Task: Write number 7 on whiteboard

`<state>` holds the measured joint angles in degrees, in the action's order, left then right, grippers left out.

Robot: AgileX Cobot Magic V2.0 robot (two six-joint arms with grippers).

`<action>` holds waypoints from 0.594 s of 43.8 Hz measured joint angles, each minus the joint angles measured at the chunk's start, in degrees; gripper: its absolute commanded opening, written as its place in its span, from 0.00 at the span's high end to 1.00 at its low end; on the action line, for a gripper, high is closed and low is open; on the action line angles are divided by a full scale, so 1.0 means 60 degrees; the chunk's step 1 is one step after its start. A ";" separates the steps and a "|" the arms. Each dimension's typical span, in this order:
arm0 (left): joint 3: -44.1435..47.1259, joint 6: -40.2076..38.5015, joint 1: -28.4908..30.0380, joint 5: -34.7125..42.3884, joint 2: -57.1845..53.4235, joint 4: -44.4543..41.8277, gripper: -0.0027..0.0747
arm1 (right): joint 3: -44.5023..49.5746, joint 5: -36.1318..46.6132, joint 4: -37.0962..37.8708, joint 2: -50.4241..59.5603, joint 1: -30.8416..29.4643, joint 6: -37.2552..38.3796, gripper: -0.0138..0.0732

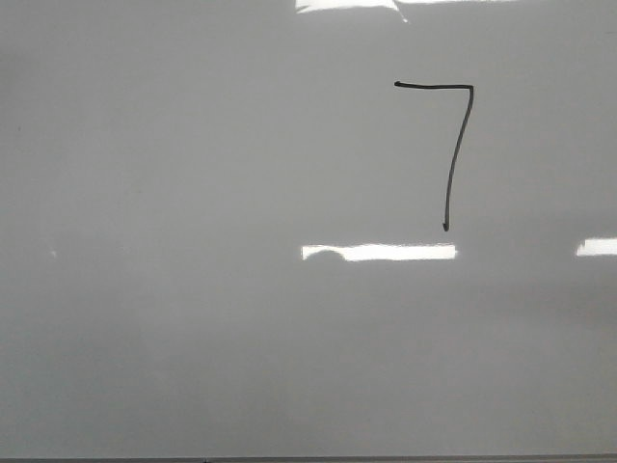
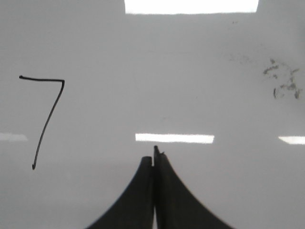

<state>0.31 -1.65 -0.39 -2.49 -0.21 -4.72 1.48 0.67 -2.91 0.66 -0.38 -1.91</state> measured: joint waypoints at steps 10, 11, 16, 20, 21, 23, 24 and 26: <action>0.0000 0.0000 0.0000 0.0000 0.0000 0.0000 0.99 | 0.0000 0.0214 -0.0017 0.0000 0.0000 0.0520 0.92; 0.0000 0.0000 0.0000 0.0000 0.0000 0.0000 0.99 | 0.0000 0.0214 -0.0017 0.0000 0.0000 0.0601 0.92; 0.0000 0.0000 0.0000 0.0000 0.0000 0.0000 0.99 | 0.0000 0.0214 0.0002 0.0000 0.0000 0.0722 0.92; 0.0000 0.0000 0.0000 0.0000 0.0000 0.0000 0.99 | 0.0000 0.0214 0.0123 0.0000 0.0000 0.0742 0.92; 0.0000 0.0000 0.0000 0.0000 0.0000 0.0000 0.99 | 0.0000 0.0214 0.0141 0.0000 0.0000 0.0742 0.92; 0.0000 0.0000 0.0000 0.0000 0.0000 0.0000 0.99 | 0.0000 0.0194 0.0202 0.0000 0.0000 0.0742 0.92; 0.0000 0.0000 0.0000 0.0000 0.0000 0.0000 0.99 | 0.0000 0.0175 0.0207 0.0000 0.0000 0.0764 0.92; 0.0000 0.0000 0.0000 0.0000 0.0000 0.0000 0.99 | 0.0000 0.0180 0.0222 0.0000 0.0000 0.0764 0.92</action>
<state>0.31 -1.65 -0.39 -2.49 -0.21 -4.72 1.48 1.75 -1.58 0.66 -0.38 2.68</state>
